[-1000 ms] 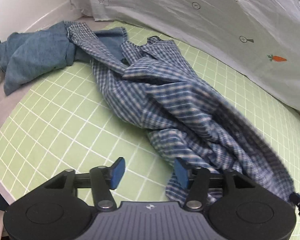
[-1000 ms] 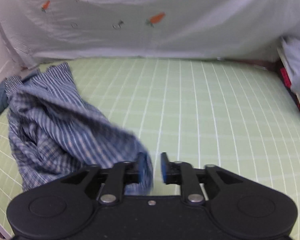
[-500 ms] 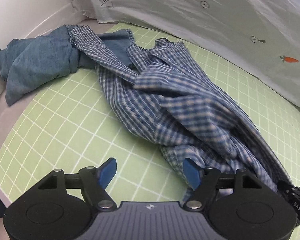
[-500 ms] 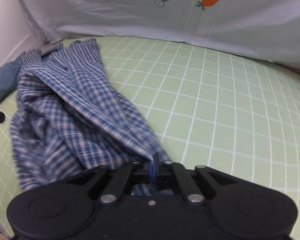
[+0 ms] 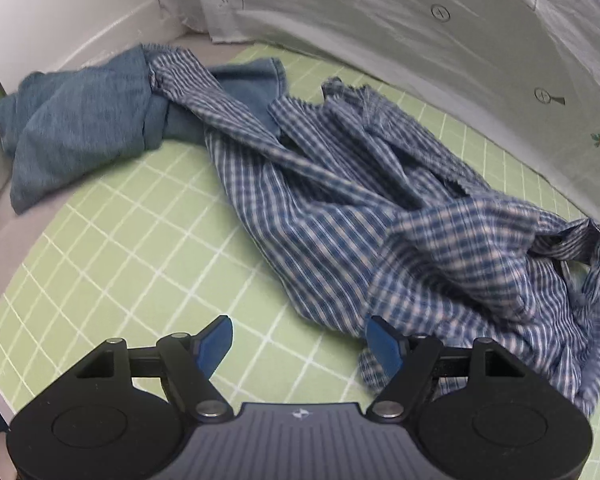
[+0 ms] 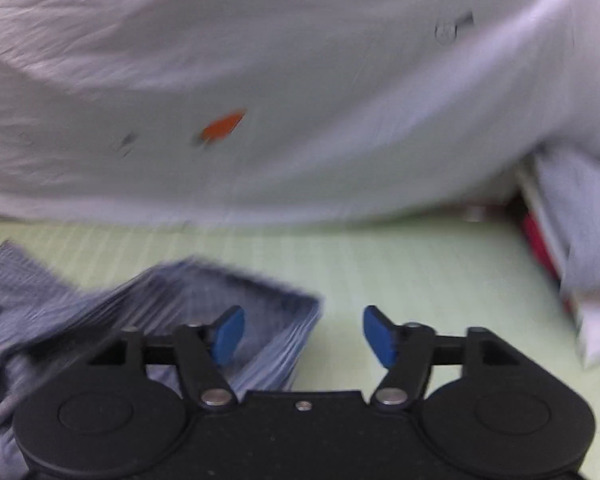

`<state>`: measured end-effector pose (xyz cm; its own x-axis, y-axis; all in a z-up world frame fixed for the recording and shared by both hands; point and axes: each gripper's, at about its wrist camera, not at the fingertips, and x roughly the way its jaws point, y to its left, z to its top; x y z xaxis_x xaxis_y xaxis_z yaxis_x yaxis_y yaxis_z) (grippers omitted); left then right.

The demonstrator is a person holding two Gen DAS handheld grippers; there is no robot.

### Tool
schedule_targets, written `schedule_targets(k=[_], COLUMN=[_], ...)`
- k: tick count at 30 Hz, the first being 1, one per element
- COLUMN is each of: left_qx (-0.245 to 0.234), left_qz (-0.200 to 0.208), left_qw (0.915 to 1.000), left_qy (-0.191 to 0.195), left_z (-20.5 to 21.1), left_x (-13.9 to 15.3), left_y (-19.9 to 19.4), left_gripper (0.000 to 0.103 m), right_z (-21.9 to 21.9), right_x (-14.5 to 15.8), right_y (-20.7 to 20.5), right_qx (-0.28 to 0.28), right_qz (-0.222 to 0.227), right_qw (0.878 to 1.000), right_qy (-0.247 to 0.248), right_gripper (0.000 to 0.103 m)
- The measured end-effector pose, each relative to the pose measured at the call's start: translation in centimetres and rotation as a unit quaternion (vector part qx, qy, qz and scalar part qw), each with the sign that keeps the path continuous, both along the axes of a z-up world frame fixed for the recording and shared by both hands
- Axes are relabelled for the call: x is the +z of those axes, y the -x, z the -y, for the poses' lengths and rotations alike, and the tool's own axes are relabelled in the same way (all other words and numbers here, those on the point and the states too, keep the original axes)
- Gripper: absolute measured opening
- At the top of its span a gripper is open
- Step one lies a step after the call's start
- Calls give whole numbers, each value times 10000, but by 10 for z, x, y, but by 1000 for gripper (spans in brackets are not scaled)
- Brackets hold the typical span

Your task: Fold clothes

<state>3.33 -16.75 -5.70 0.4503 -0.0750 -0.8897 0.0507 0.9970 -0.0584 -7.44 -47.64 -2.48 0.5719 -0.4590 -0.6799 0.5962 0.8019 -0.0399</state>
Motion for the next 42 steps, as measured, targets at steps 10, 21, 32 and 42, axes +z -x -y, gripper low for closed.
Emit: schedule_targets(k=[10,21,32,42], left_qx=[-612,-377,-89,-300], left_qz=[96,235,259,-8], left_qw=[9979,9990,9988,9986], left_qy=[-160,-64,-412,-425], left_z=[2,1,7,-27], left_x=[9,11,16,3], left_y=[31,39,8,-10], left_gripper=[82,82,86,86], right_z=[-94,-54,89,-74], right_x=[-51,-70,-20,-31], right_y=[50,31,-9,-15], right_qx=[327,1343,-550,-219], right_qz=[4,-627,-578,466], right_qw=[9745,9773,9961,9941], right_qy=[-2219,-1514,385,-953], right_gripper=[83,3,63,77])
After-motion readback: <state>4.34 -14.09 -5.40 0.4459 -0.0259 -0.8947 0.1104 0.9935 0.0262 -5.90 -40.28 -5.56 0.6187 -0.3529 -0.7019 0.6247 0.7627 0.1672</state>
